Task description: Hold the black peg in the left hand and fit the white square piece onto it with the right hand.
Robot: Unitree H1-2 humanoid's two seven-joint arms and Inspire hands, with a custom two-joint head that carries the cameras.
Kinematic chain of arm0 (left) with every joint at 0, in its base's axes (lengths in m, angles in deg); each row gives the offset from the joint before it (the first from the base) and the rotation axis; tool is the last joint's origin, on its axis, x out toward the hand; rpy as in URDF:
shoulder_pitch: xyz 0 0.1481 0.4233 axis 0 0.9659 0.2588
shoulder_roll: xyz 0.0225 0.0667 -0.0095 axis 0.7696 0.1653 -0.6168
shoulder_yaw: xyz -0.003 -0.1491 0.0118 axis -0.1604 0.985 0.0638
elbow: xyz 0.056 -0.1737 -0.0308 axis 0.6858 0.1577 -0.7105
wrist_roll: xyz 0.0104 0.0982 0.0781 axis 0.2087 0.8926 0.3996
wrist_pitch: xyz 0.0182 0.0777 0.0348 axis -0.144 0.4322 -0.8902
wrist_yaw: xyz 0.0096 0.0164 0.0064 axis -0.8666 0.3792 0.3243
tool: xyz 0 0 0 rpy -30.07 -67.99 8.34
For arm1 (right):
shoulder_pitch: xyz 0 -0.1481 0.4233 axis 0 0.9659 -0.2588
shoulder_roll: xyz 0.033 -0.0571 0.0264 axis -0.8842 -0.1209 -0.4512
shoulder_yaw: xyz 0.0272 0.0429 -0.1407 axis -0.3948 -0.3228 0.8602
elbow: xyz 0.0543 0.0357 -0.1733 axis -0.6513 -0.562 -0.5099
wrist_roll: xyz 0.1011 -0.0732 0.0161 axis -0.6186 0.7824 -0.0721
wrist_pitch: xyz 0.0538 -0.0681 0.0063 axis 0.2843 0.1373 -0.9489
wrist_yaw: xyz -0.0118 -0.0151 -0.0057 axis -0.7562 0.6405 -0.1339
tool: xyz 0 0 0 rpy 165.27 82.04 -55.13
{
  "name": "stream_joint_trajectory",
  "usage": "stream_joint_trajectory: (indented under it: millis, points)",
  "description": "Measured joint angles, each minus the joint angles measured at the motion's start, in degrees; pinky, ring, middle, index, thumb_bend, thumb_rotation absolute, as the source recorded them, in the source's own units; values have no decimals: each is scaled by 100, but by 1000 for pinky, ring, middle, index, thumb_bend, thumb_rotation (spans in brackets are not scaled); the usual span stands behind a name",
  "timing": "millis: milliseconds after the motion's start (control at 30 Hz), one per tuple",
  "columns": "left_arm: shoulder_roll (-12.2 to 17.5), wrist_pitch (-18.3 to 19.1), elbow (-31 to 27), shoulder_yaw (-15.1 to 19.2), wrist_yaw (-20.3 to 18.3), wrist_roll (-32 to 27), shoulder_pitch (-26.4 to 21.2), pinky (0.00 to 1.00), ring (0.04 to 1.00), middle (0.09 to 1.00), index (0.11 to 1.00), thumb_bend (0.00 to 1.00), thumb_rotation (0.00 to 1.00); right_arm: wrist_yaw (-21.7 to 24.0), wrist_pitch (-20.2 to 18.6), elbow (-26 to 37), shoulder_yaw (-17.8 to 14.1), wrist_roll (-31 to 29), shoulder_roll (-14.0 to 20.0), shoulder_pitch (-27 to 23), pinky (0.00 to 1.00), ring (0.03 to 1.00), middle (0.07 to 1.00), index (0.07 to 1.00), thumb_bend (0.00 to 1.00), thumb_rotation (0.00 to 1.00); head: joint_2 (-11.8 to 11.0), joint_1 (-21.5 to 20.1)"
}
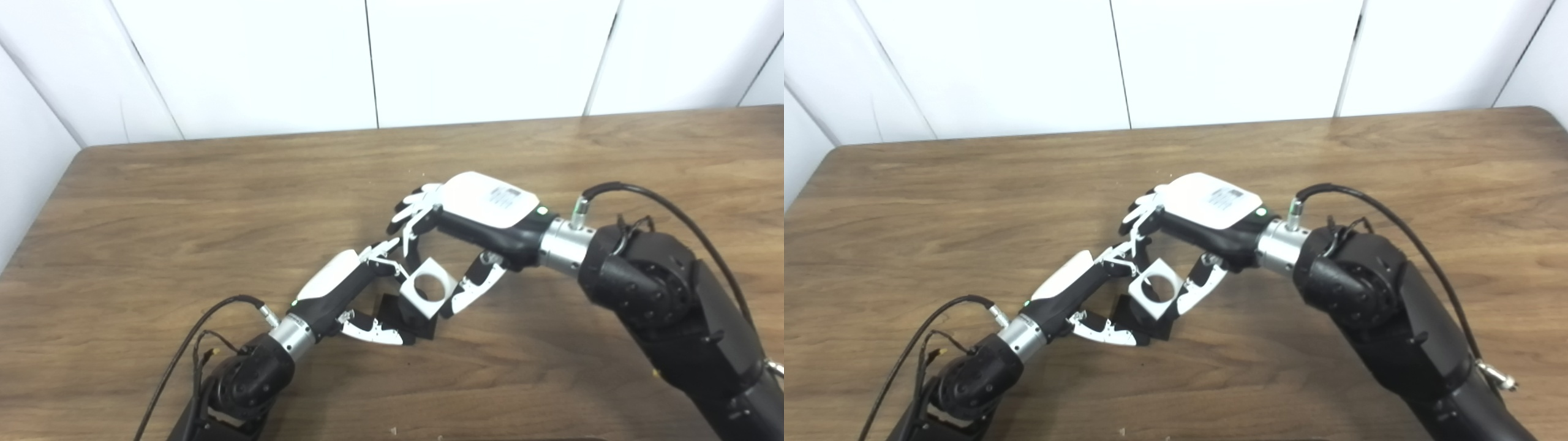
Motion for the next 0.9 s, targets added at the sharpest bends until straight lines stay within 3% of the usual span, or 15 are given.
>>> stream_joint_trajectory:
  millis: [900]
  points:
    - [-65,91,-23,-5,5,78,-9,1000,1000,1000,491,521,77,40,79,-314,153,142,-214,128,922,888,814,482,518,136,18,62]
